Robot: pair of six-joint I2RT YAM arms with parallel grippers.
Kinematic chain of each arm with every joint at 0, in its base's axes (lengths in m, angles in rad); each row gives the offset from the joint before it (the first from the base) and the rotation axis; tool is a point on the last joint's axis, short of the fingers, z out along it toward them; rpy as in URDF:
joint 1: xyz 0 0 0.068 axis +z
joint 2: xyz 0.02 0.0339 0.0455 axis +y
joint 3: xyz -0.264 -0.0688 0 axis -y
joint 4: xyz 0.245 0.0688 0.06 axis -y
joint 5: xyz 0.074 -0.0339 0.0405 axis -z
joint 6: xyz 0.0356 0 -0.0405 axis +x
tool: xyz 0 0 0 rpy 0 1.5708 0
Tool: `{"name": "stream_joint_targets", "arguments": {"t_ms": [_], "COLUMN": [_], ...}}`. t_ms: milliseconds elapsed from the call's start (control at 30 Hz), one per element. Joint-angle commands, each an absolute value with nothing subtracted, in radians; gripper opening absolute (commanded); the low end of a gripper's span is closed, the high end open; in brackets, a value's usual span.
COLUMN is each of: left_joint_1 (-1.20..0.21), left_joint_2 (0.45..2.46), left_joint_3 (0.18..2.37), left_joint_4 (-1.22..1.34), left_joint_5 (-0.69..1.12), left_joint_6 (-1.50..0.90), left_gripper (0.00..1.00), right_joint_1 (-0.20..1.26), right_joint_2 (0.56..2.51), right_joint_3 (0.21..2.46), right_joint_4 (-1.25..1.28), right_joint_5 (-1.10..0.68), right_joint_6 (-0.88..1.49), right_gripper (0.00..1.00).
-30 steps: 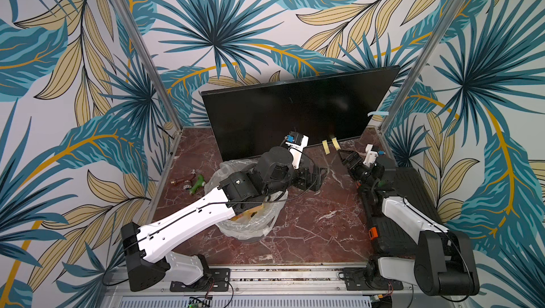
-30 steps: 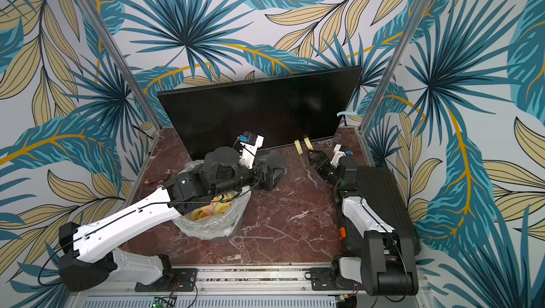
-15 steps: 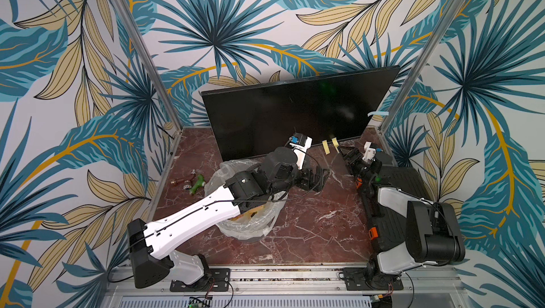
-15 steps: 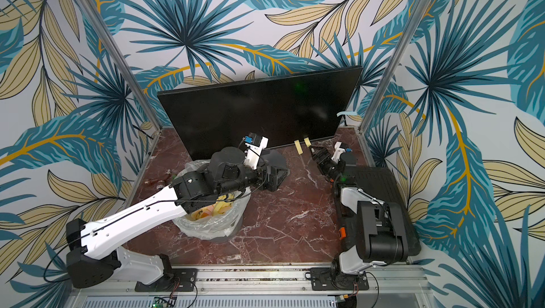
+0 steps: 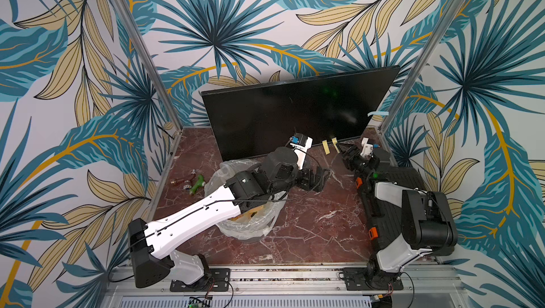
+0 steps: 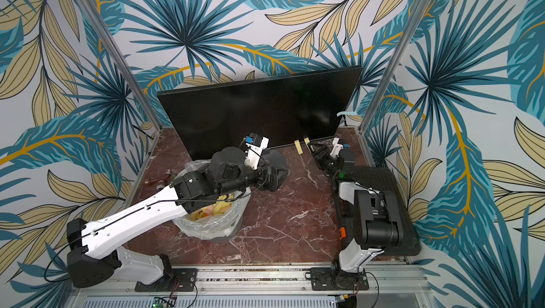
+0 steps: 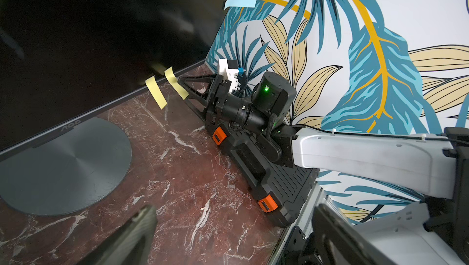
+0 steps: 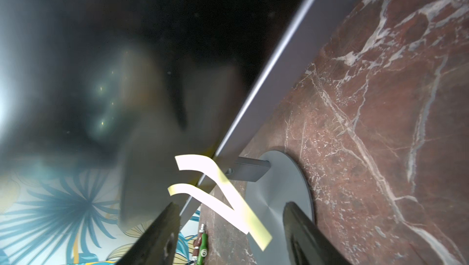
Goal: Remove the sticky note from the monitor
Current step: Tear off the sticky note from the monitor.
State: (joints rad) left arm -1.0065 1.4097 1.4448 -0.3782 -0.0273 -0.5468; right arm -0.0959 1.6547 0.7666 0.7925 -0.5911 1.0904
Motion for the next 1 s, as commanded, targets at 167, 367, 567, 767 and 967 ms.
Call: {"name": "stream_joint_targets", "arguments": {"t_ms": [167,367,567,767,967], "left_joint_1": [-1.009,-1.011,-1.011,-1.011,-1.011], "left_joint_2": [1.415,1.413,1.405,1.377,1.316], "left_joint_3": [1.483,1.482,1.476,1.447,1.394], "left_joint_4": [-0.362,-0.362,-0.361,-0.365,-0.368], "left_joint_5": [-0.02,-0.019,-0.023,-0.061,-0.099], "left_joint_6": [-0.54,-0.54,-0.538,-0.535,-0.542], "left_gripper": [1.0,1.0,1.0,1.0,1.0], "right_joint_1": [-0.1,-0.1,-0.1,-0.098,-0.094], "right_joint_2": [1.661,1.656,1.616,1.512,1.323], "right_joint_3": [0.784,0.786,0.757,0.681,0.605], "right_joint_4": [0.841,0.841,0.823,0.793,0.652], "right_joint_5": [-0.623,-0.632,-0.634,-0.629,-0.639], "right_joint_6": [1.099,1.101,1.097,1.095,1.045], "right_gripper": [0.43,0.19,0.0,0.0,0.0]}}
